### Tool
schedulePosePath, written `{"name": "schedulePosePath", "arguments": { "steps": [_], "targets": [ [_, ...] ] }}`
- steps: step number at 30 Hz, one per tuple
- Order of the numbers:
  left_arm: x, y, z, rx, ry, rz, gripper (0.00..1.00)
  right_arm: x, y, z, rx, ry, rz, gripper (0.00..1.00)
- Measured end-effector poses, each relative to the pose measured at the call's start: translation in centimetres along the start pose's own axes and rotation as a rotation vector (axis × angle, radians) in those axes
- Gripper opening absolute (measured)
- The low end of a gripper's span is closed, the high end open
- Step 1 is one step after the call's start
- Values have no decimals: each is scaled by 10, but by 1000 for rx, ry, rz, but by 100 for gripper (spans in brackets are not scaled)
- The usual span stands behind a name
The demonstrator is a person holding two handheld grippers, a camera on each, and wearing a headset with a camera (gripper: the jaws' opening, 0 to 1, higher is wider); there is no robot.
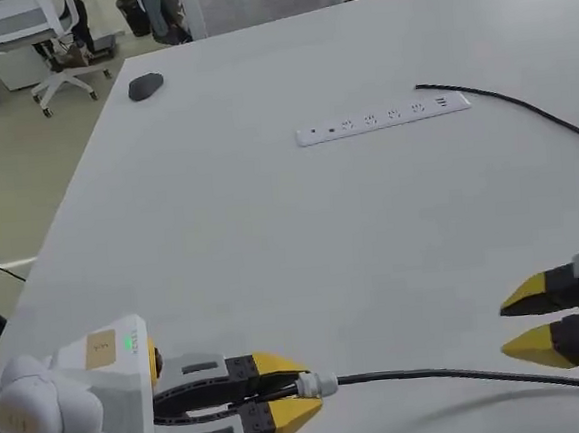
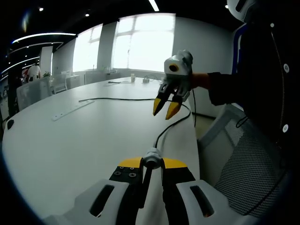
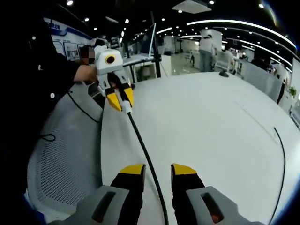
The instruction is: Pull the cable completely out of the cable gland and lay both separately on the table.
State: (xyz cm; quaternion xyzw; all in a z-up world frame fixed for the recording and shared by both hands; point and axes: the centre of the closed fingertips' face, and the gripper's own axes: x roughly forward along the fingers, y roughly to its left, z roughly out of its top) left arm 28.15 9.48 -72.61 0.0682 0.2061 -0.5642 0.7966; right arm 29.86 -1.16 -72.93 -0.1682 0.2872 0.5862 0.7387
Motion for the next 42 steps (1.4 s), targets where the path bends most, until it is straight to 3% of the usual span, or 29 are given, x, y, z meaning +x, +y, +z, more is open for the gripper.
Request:
{"name": "schedulePosePath", "arguments": {
  "steps": [5,11,15,18,28,35,42],
  "targets": [
    [-1,-4,0,5,-1,-1,15,44,34,27,-114,-2,144,20],
    [-3,-7,2,12,-6,-4,15,73,44,41,-196,18,189,16],
    [-4,-6,3,17,-17,-3,15,80,51,46,-235,24,223,13],
    [-7,-5,1,13,-18,2,15,83,51,47,-281,29,220,0],
    [-22,-3,-5,18,-15,18,15,87,54,47,-309,70,215,0],
    [-54,6,-13,8,-27,86,15,84,49,44,-320,106,182,0],
    [-86,7,-33,-23,-43,170,15,89,52,46,-335,137,183,0]
  ]
}}
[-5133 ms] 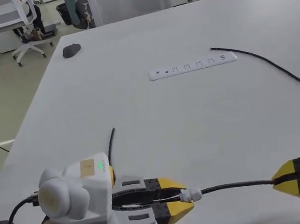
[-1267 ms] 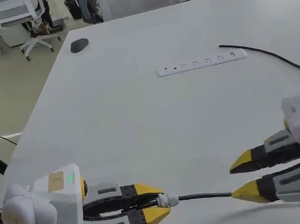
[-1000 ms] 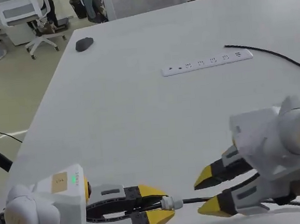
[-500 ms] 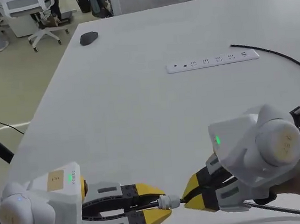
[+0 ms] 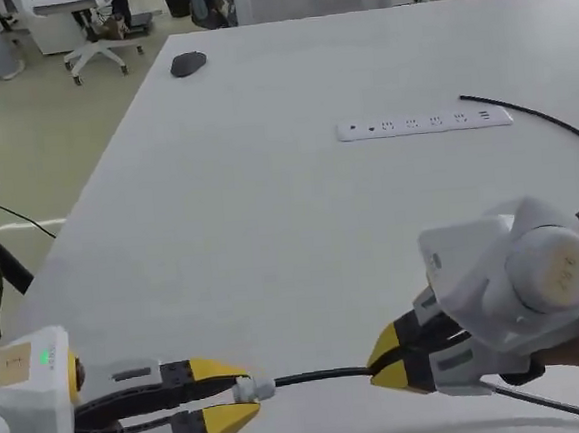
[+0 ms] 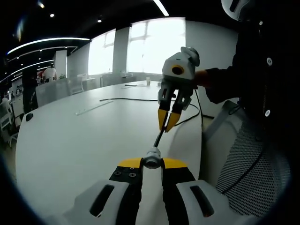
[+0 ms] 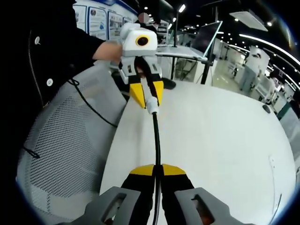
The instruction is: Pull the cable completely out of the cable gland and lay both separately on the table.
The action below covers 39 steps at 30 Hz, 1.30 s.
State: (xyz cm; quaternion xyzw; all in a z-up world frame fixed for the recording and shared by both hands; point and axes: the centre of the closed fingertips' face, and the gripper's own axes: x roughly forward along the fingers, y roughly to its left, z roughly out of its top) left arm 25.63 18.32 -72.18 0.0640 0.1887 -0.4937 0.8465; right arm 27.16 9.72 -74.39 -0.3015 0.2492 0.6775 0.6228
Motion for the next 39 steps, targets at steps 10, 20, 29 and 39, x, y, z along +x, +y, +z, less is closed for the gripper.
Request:
{"name": "schedulePosePath", "arguments": {
  "steps": [10,20,29,39],
  "targets": [
    [-34,8,-23,-60,-66,96,15,14,-15,22,82,11,-29,0],
    [-65,28,-58,-170,-148,259,15,64,-33,74,206,-82,-87,0],
    [-75,37,-90,-229,-169,368,15,124,-54,113,354,-177,-100,0],
    [-78,39,-117,-277,-147,432,15,184,-64,110,395,-118,-114,0]
  ]
}}
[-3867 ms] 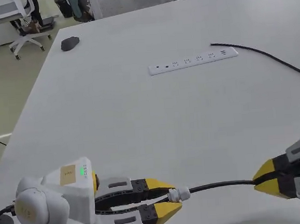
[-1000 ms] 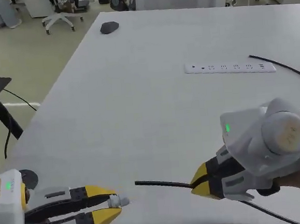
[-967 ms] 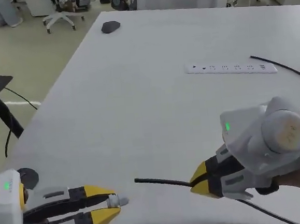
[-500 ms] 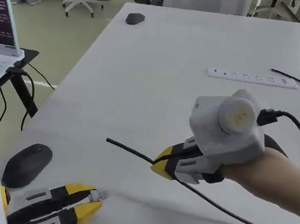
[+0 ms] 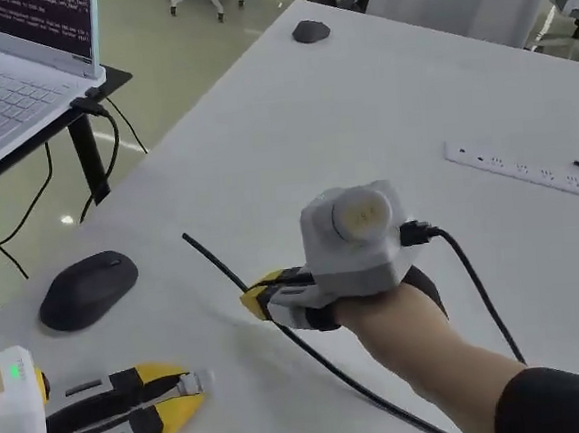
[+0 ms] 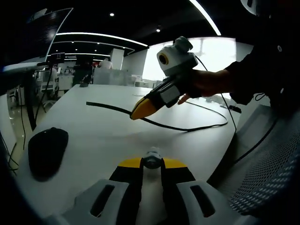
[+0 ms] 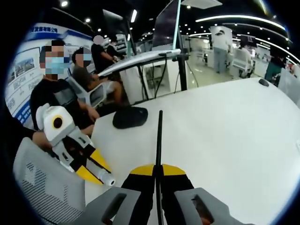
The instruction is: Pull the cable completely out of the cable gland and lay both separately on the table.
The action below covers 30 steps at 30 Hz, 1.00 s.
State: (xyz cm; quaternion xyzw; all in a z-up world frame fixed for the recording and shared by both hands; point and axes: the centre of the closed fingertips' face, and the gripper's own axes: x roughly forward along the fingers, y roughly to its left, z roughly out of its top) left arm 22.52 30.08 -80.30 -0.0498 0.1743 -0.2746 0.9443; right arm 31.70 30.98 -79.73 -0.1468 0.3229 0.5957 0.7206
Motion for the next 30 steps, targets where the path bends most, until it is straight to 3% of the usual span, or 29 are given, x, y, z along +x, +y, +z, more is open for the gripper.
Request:
{"name": "schedulePosePath", "arguments": {
  "steps": [6,8,10,14,15,21,25,30],
  "targets": [
    [1,2,-2,-19,-16,16,15,11,-8,-11,-27,29,-61,0],
    [2,2,-3,-14,-15,14,15,14,-10,-10,-85,23,-72,0],
    [1,3,-4,-12,-11,16,15,17,-16,-5,-151,9,-116,0],
    [1,4,-3,-23,-26,20,15,24,-19,-8,-194,15,-144,0],
    [1,5,-3,-27,-28,23,15,26,-19,-5,-183,-6,-138,0],
    [3,6,-4,-29,-31,14,16,28,-27,-5,-186,1,-150,1],
    [4,6,-3,-41,-39,13,17,29,-34,-4,-213,1,-177,8],
    [5,8,4,-71,-73,24,39,30,-29,-3,-205,-10,-149,19]
  ]
}}
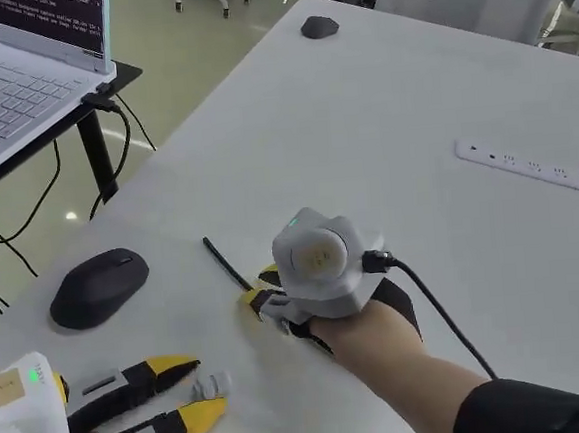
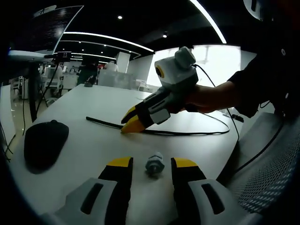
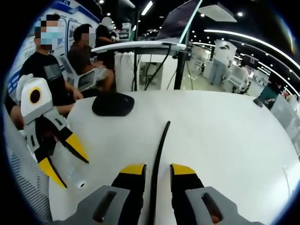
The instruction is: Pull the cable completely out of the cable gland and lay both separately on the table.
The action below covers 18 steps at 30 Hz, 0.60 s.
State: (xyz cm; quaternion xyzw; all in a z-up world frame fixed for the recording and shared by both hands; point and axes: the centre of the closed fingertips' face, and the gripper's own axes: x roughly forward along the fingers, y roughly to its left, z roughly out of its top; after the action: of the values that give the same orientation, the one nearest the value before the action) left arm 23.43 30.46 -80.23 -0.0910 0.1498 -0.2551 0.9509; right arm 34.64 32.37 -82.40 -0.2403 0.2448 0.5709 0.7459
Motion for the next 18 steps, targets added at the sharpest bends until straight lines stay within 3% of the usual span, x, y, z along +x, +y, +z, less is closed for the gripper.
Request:
{"name": "schedulePosePath", "arguments": {
  "steps": [4,6,7,9,11,13,14,17,18],
  "targets": [
    [1,7,8,-6,-11,34,72,0,1,2,13,-5,-2,36],
    [3,10,14,-31,-29,47,90,-3,-3,7,49,-30,-11,53],
    [2,11,16,-39,-34,47,100,-4,-5,14,86,-71,-18,63],
    [-2,13,20,-36,-35,66,99,-10,-8,22,163,-106,-13,73],
    [-4,11,30,-22,-63,66,99,-15,-14,27,172,-128,-26,83],
    [-5,10,53,-55,-143,65,99,-20,-20,28,185,-138,-46,99],
    [-5,11,60,-60,-160,63,99,-24,-21,25,184,-118,-50,97],
    [-2,14,70,-63,-148,61,100,-42,-27,9,287,-42,-75,100],
    [0,13,72,-39,-132,59,100,-47,-29,4,310,-28,-86,100]
  ]
}}
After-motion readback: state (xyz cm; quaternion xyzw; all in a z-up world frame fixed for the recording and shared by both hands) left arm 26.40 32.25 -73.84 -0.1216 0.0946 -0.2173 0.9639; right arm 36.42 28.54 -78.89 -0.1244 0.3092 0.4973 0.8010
